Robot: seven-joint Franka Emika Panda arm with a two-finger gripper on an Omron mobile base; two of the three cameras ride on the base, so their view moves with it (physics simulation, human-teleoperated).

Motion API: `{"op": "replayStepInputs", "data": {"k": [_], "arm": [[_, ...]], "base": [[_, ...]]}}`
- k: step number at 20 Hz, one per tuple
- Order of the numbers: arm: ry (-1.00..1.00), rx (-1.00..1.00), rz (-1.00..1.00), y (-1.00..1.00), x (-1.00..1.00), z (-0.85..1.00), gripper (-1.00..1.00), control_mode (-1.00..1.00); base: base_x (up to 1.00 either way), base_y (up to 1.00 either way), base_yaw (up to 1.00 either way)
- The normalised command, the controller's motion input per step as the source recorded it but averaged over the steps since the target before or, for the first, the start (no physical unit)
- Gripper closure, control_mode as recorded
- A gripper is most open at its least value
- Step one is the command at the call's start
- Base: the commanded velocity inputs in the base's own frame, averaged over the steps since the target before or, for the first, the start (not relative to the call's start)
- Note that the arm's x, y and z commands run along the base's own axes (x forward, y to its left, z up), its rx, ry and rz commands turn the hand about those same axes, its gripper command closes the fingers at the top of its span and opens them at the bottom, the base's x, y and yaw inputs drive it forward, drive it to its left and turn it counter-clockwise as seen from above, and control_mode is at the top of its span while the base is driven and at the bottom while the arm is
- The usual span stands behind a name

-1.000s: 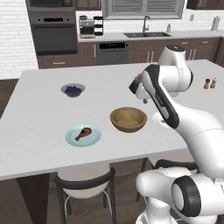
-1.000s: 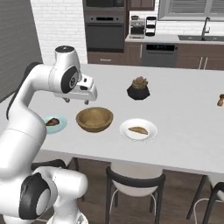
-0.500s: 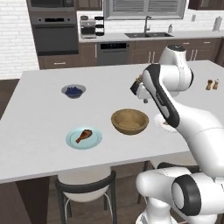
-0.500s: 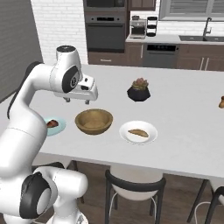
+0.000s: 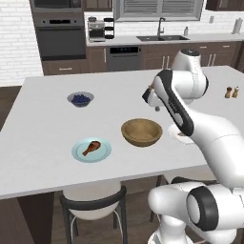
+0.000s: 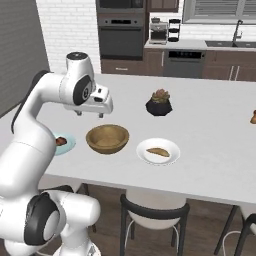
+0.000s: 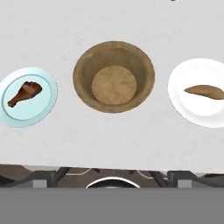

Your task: Pick the chicken drumstick and sweet potato from their plates and place them in the bowl. Then put the bowl in the fridge.

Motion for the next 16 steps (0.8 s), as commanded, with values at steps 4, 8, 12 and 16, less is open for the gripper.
{"op": "replayStepInputs", "data": {"k": [4,8,12,16], "arm": [[0.01,0.00,0.00,-0.14,0.64,0.00,-1.00,-1.00],[0.09,0.00,-0.01,-0.41,0.88,-0.02,-1.00,-1.00],[0.04,0.01,0.04,-0.78,1.00,-0.27,-1.00,-1.00],[0.16,0.00,0.14,-0.99,0.94,-0.53,-1.00,-1.00]], "base": [[0.00,0.00,0.00],[0.00,0.00,0.00],[0.00,0.00,0.00],[0.00,0.00,0.00]]}}
